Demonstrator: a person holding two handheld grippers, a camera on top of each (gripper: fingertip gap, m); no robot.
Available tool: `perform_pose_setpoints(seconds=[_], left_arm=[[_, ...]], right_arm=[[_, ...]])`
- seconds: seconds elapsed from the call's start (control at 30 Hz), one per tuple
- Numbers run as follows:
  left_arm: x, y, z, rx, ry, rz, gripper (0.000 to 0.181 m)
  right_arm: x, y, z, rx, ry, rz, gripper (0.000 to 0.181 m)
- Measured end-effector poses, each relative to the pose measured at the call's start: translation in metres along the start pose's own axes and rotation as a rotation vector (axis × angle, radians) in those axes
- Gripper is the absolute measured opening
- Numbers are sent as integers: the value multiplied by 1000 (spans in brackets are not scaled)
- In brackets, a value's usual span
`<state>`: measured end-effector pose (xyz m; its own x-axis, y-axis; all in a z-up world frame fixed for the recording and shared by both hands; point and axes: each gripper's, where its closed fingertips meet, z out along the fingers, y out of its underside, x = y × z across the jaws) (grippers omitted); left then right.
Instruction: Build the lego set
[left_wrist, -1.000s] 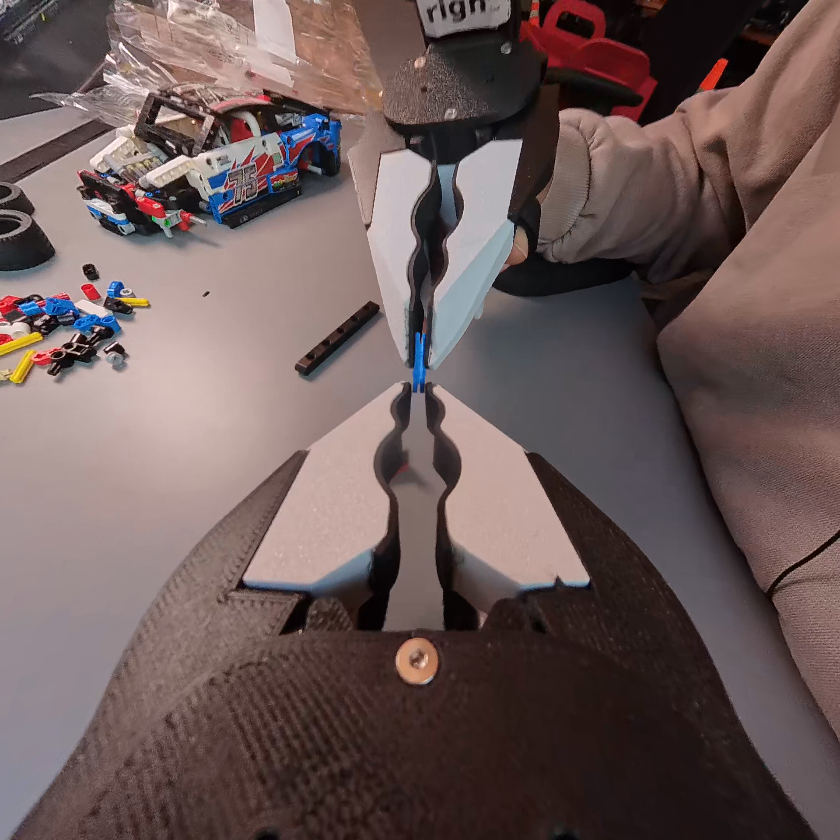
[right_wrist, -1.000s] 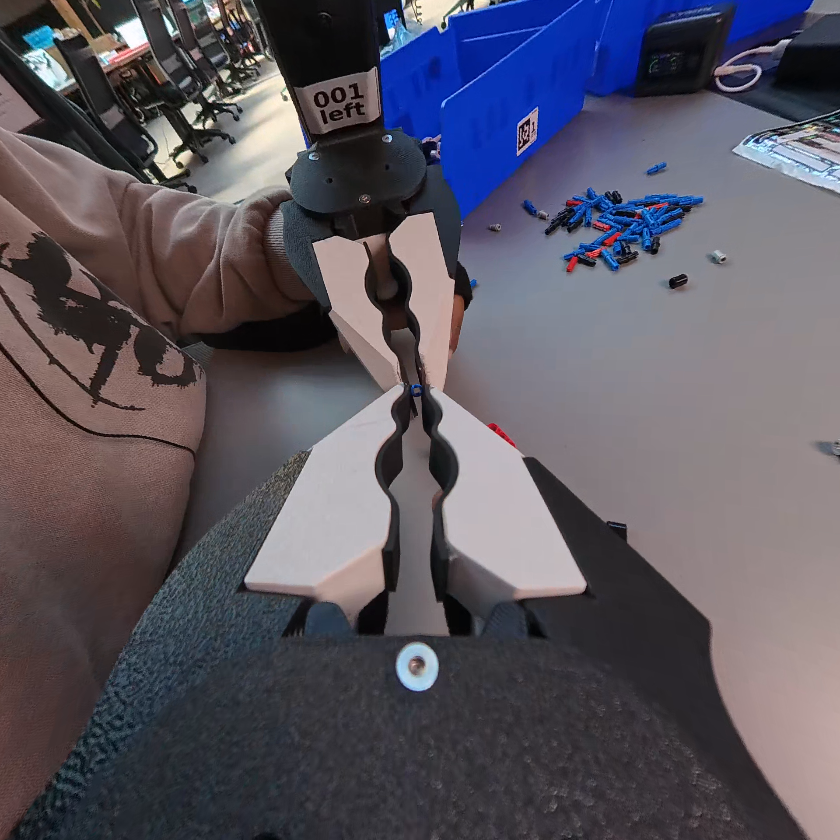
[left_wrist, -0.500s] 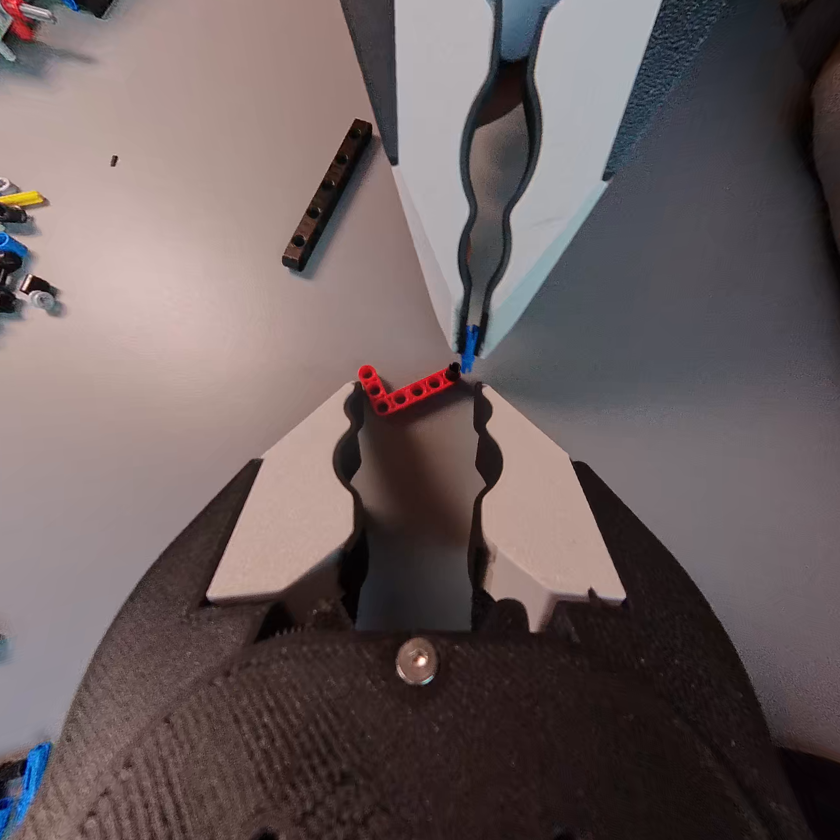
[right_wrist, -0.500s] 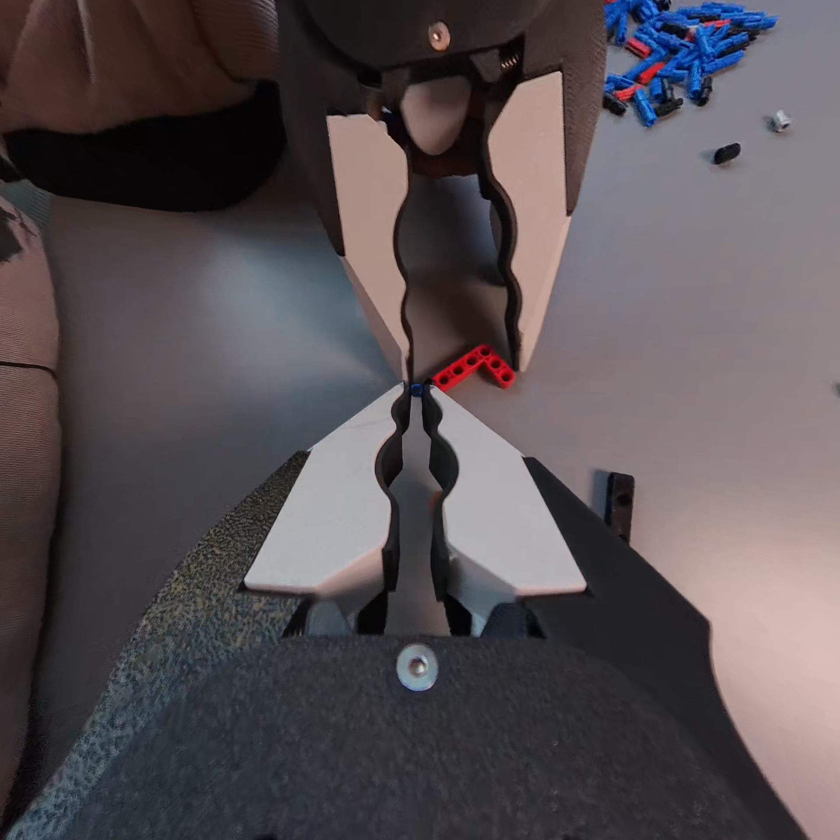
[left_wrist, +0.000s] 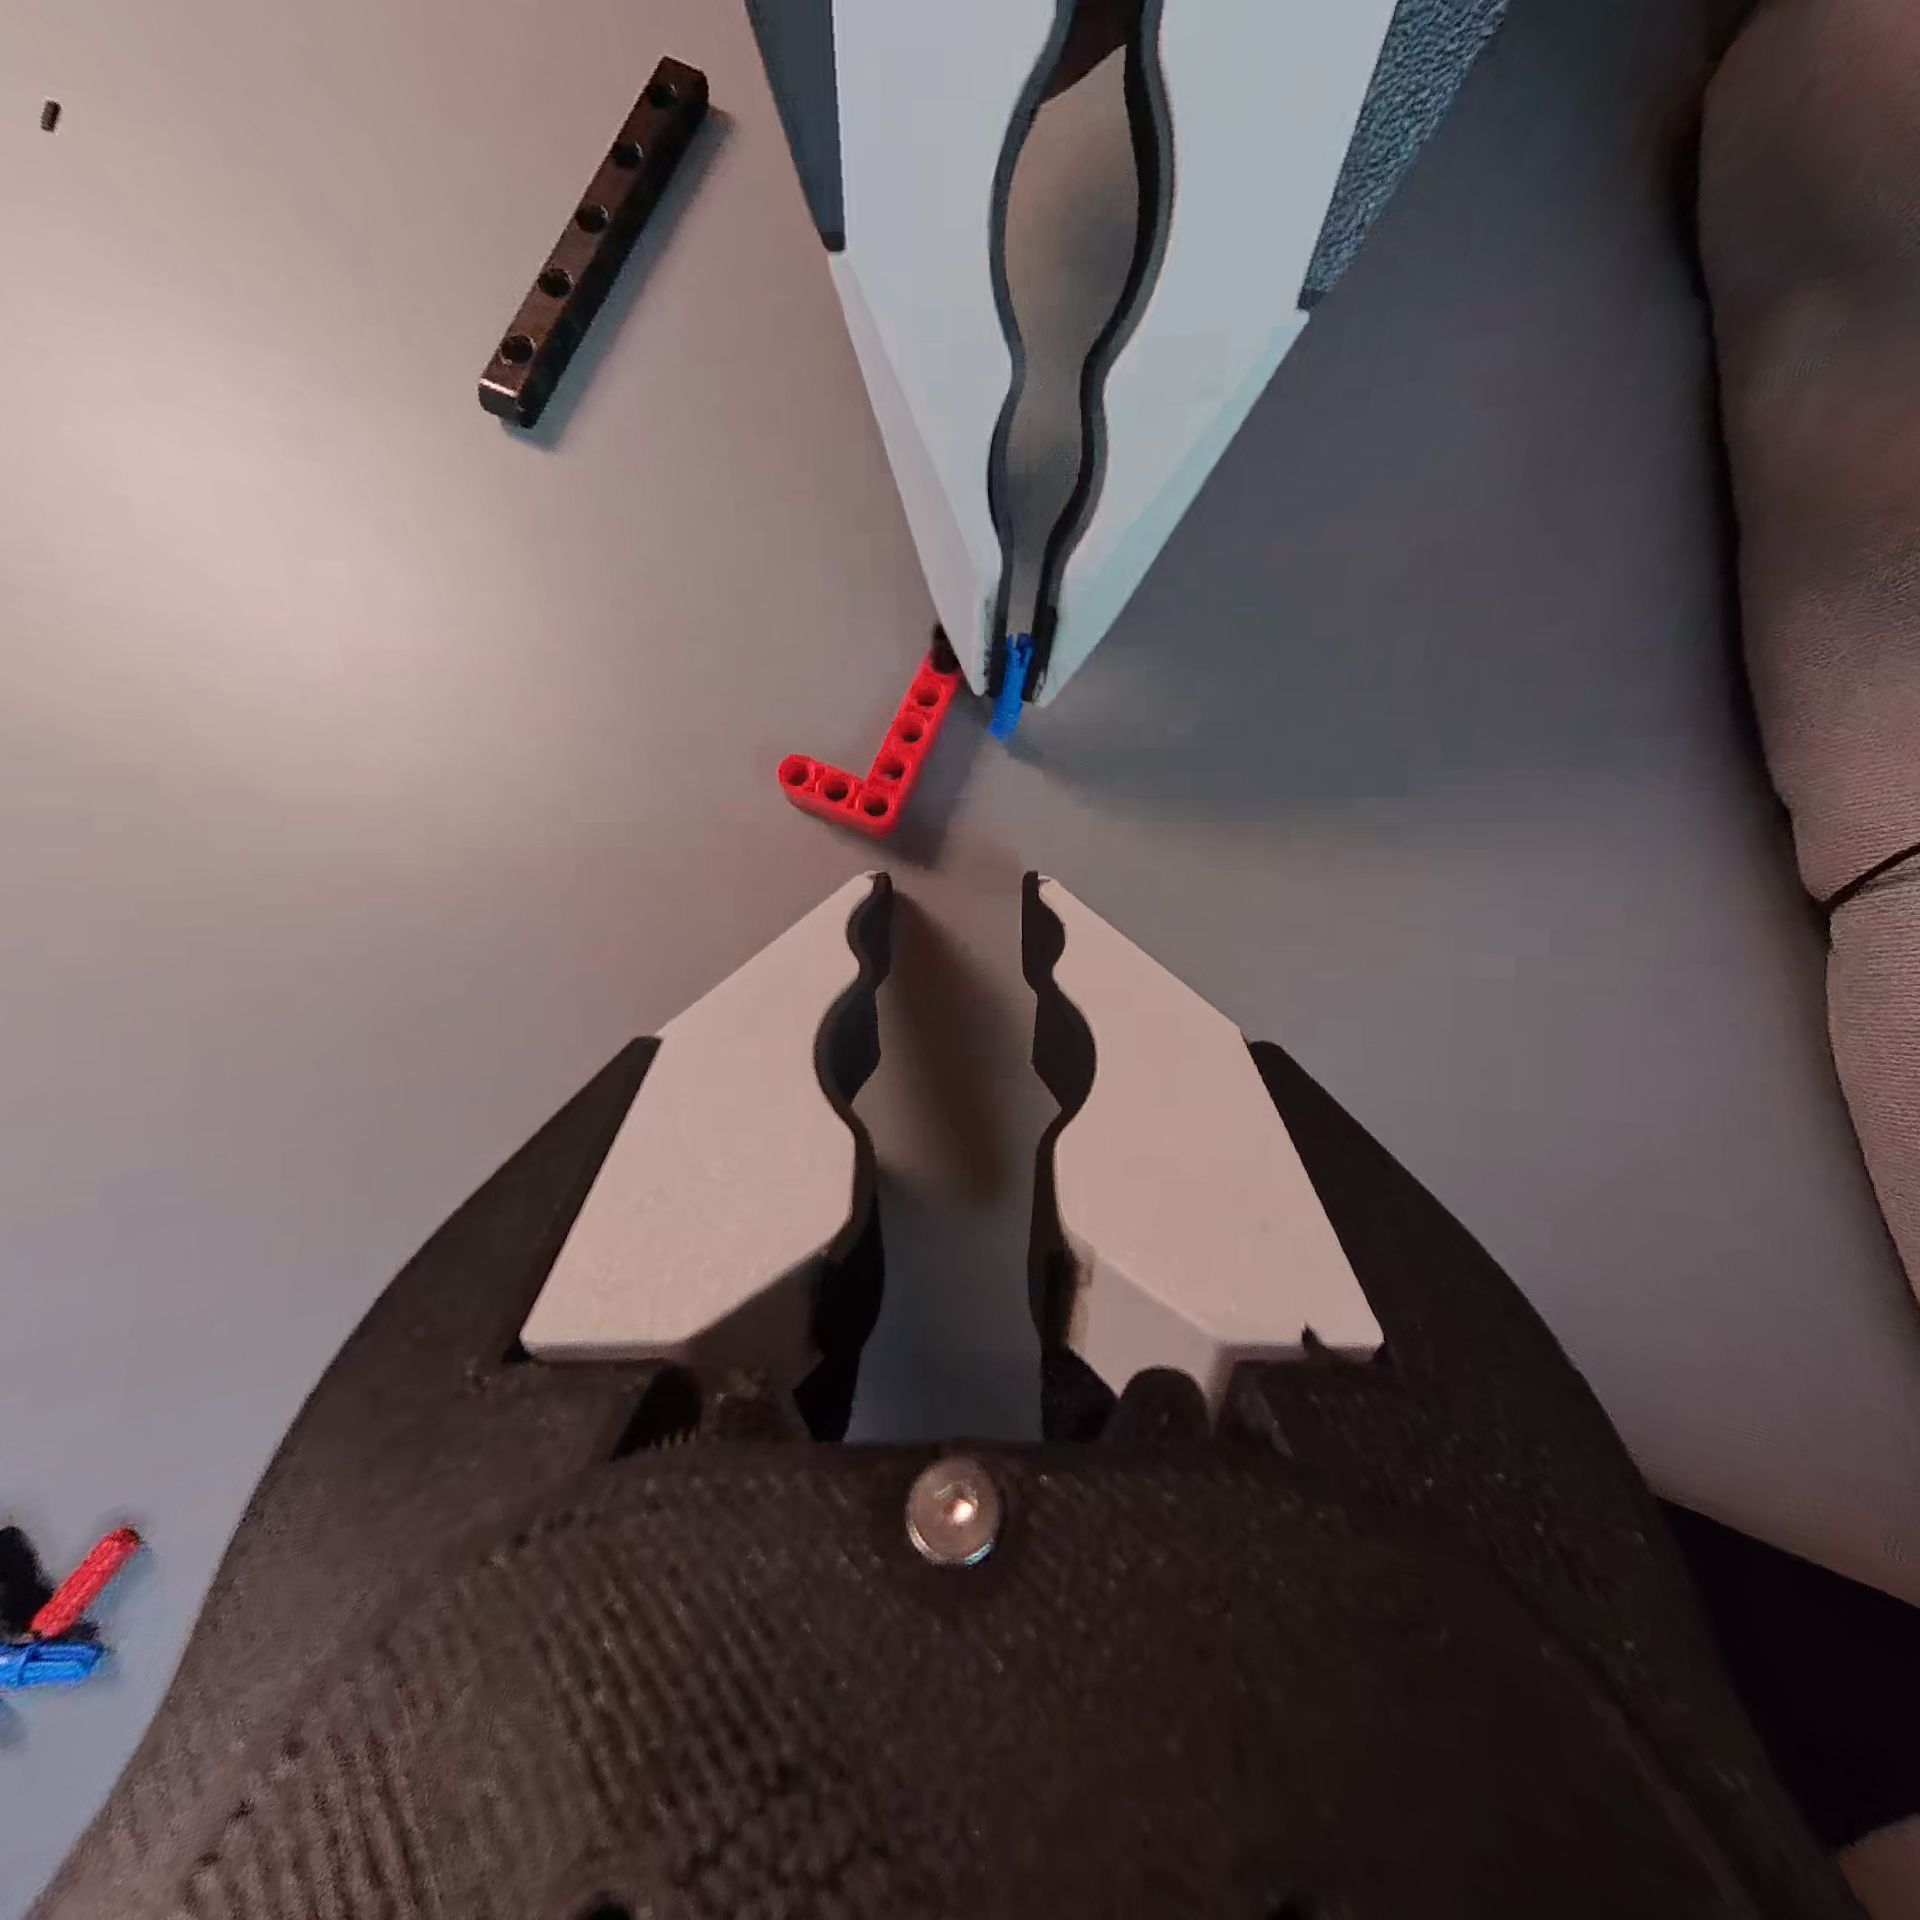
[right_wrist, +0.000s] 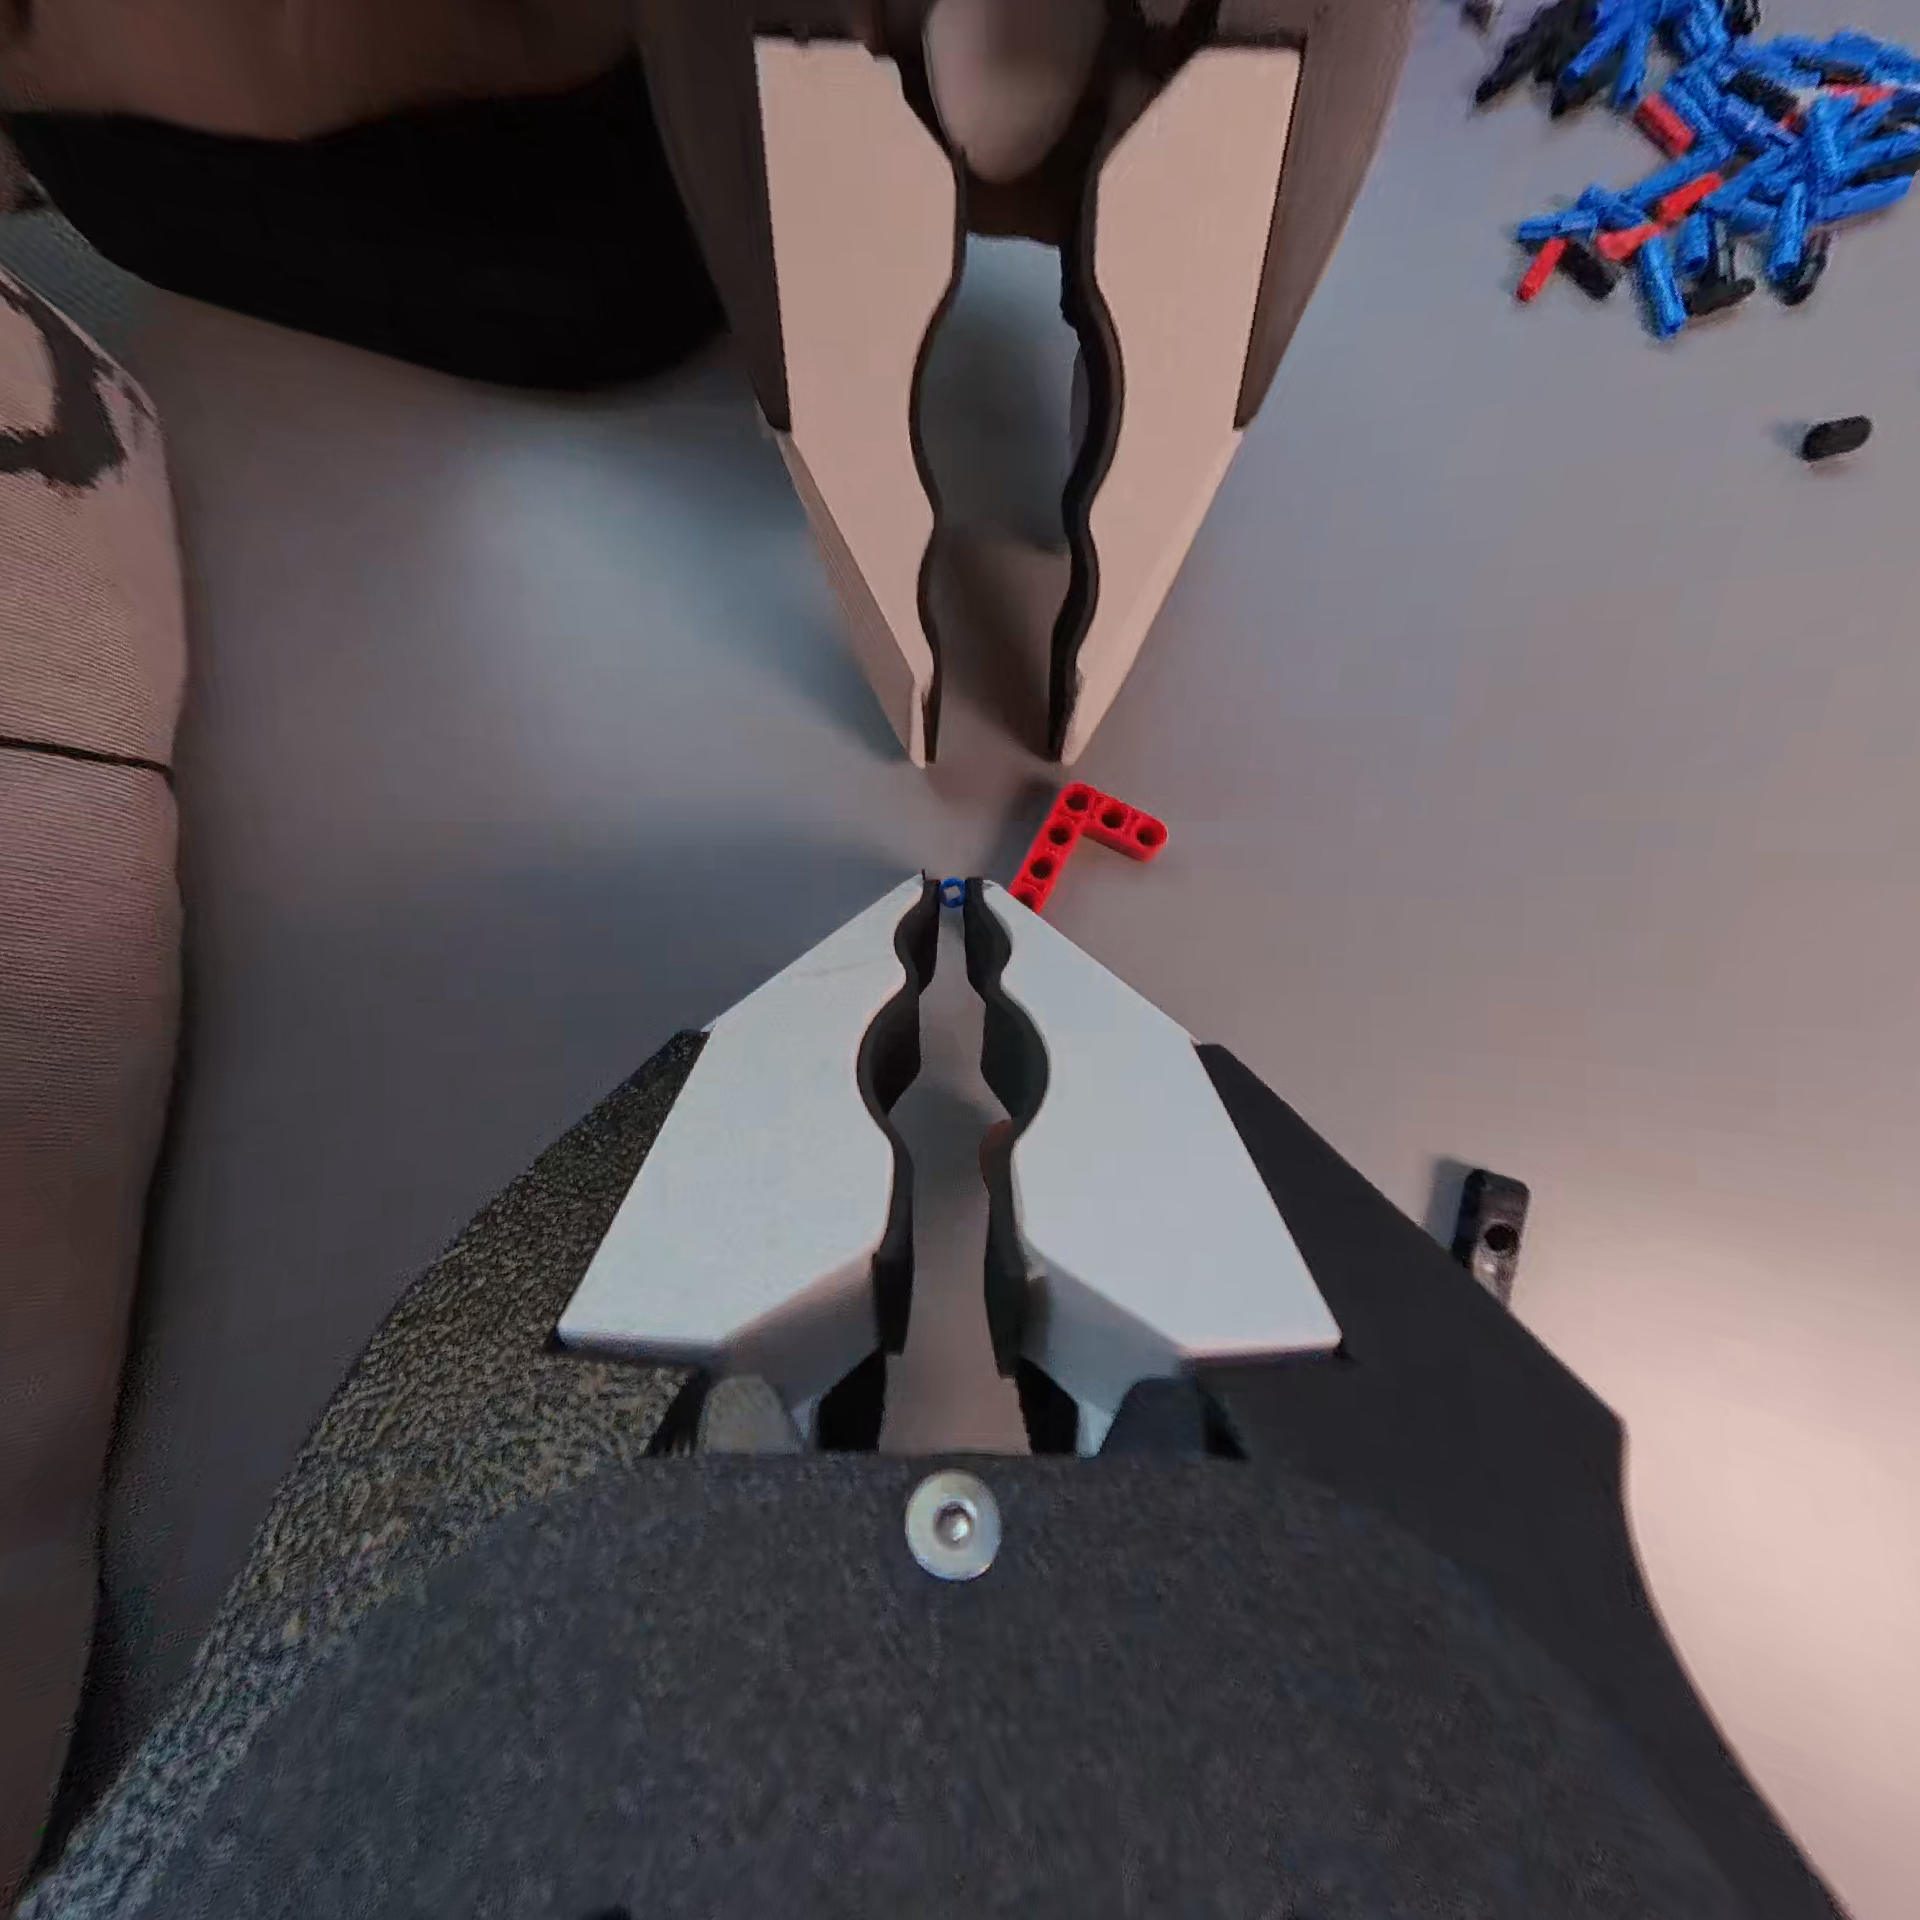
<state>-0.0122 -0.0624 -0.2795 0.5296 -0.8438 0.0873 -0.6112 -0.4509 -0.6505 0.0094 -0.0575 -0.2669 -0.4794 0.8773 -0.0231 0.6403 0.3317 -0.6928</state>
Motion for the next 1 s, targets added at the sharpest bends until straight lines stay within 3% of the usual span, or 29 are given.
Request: perform_pose_setpoints(seconds=[0.1,0.27,0.47,1.0], left_arm=[[-7,-1,-2,37,-38,-9,27],[-18,-17,4,125,-109,4,40],[-19,-19,12,124,-140,34,25],[-17,-20,15,135,-133,36,23]], right_arm=[[14,7,-7,-29,13,29,3],[25,-8,-23,21,-9,35,3],[28,-7,-11,-76,-41,-35,2],[23,3,-6,-230,-46,-169,2]])
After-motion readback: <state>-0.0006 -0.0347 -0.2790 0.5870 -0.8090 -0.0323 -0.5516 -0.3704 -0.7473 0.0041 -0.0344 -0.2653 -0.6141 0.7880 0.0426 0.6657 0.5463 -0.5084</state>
